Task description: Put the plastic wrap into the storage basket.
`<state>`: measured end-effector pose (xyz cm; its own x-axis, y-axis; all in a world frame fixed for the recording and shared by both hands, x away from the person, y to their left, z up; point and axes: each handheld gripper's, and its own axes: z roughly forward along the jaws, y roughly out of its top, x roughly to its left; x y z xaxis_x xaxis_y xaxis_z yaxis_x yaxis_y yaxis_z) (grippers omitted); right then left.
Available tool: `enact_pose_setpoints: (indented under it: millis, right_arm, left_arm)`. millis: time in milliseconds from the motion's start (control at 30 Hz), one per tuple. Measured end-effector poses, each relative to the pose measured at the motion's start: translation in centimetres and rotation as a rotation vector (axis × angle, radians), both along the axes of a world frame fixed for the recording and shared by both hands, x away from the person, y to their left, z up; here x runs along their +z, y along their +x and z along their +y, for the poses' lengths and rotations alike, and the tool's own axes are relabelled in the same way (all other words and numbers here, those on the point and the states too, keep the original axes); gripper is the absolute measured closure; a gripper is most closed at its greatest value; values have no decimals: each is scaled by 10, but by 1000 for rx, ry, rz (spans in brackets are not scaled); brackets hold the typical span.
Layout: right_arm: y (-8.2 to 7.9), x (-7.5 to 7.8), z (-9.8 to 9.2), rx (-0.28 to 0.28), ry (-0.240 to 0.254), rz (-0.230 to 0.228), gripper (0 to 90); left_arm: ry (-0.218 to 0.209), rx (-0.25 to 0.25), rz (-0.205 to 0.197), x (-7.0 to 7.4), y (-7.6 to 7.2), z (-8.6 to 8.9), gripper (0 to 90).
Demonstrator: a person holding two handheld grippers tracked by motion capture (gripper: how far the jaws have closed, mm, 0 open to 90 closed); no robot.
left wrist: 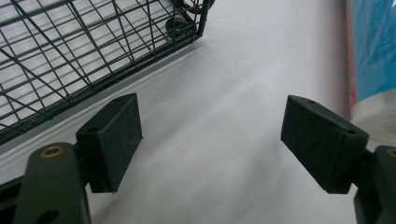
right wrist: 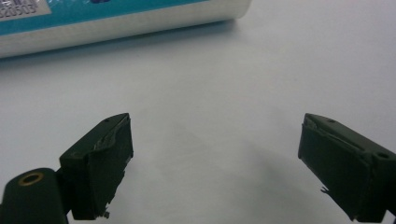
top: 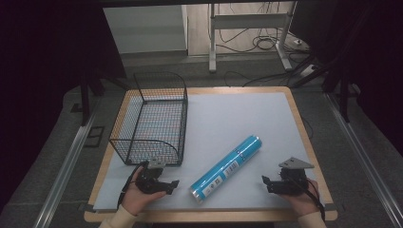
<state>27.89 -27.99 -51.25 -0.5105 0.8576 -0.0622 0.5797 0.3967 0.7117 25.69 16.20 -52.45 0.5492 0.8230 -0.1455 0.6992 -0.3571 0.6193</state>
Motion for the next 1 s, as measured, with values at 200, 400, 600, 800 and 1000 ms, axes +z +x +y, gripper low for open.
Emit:
enact_pose_setpoints:
  millis: [200, 400, 600, 800, 1000]
  right_arm:
    - [-1, 1, -3, 10, 33, 12, 124]
    - [-1, 0, -7, 7, 46, 24, 125]
    - [1, 1, -4, 18, 46, 26, 125]
    - [2, 0, -6, 15, 39, 24, 125]
    - [0, 0, -9, 3, 38, 22, 125]
  left_arm:
    - [2, 25, -2, 5, 0, -1, 199]
    - [10, 25, -10, 12, -2, -2, 198]
    - [-12, 22, -11, 22, -3, -2, 200]
    - [-11, 8, -26, 39, -6, -12, 199]
    - [5, -11, -27, 53, -6, -24, 198]
